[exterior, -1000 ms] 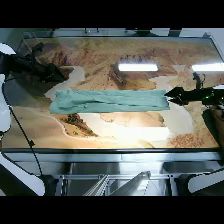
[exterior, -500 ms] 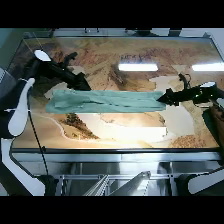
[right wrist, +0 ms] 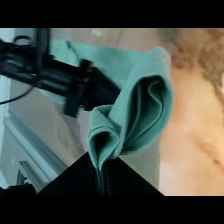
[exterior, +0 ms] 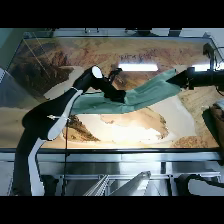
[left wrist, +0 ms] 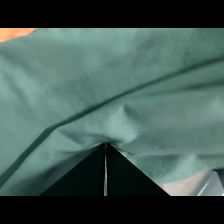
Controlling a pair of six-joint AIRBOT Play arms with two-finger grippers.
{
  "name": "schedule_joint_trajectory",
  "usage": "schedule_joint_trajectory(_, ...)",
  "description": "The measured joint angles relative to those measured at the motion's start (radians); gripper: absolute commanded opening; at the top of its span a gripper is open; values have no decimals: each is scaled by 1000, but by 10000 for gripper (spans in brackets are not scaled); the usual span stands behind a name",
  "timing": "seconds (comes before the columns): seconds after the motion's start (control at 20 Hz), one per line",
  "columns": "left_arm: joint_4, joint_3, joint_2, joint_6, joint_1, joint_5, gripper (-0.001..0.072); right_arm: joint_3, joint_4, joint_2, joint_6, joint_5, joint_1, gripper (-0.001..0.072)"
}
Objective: Fold the shirts.
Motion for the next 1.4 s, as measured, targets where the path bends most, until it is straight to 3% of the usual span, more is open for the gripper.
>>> schedule_joint_trajectory(0.2,-16,79,-68,-38,-38,-45,10,0,52,72,18,-4,116,16)
schedule_joint_trajectory(0.35,-116,77,-19,-12,9,-117,8,0,68,82,32,-71,237,16)
schedule_joint_trajectory(0.6,-310,72,234,42,239,-289,12,13,72,6,56,-327,516,16)
schedule_joint_trajectory(0.8,-365,70,415,61,459,-351,19,177,76,-211,72,-526,762,17)
schedule_joint_trajectory(0.85,-373,70,448,67,502,-363,19,249,75,-287,83,-555,816,72)
schedule_joint_trajectory(0.9,-378,69,475,72,543,-375,19,330,76,-367,99,-573,863,385)
schedule_joint_trajectory(0.95,-379,69,495,79,574,-386,19,422,76,-452,118,-587,909,453)
schedule_joint_trajectory(1.0,-383,69,512,85,599,-398,19,509,78,-531,138,-591,947,353)
schedule_joint_trajectory(1.05,-386,69,523,90,618,-410,19,576,87,-590,156,-591,975,109)
schedule_joint_trajectory(1.15,-392,53,541,105,641,-428,18,667,98,-661,184,-580,998,101)
schedule_joint_trajectory(1.2,-393,31,551,117,648,-433,18,694,98,-678,196,-559,991,25)
schedule_joint_trajectory(1.4,-394,-144,609,188,676,-423,17,734,10,-666,294,-406,884,16)
